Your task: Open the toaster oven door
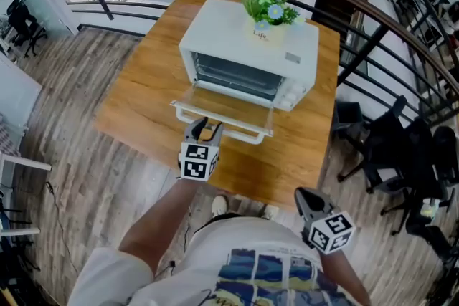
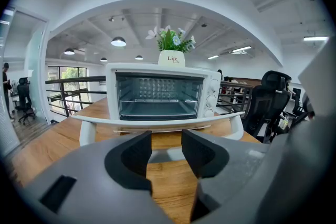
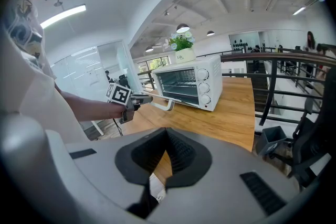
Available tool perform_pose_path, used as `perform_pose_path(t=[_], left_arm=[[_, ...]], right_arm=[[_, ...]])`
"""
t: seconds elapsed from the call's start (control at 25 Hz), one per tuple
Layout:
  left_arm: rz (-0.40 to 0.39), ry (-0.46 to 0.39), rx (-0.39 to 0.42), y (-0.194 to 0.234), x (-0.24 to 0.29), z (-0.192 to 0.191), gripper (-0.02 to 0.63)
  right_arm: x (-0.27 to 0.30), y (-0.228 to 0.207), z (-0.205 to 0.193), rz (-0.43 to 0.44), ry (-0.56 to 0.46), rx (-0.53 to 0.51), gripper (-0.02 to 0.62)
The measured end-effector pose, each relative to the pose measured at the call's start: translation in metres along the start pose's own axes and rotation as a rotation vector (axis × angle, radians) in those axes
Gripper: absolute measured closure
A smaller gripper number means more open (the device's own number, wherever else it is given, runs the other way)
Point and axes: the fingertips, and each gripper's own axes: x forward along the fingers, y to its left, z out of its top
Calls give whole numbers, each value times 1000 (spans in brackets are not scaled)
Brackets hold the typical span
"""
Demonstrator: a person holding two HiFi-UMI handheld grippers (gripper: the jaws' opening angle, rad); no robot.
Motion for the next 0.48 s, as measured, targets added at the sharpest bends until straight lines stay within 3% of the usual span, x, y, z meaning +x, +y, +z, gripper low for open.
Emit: perform_pose_path(t=[0.48], left_arm=[[-1, -4, -4, -1, -5, -18, 428]], right_arm=[[3, 8, 0, 1, 17, -10, 594]])
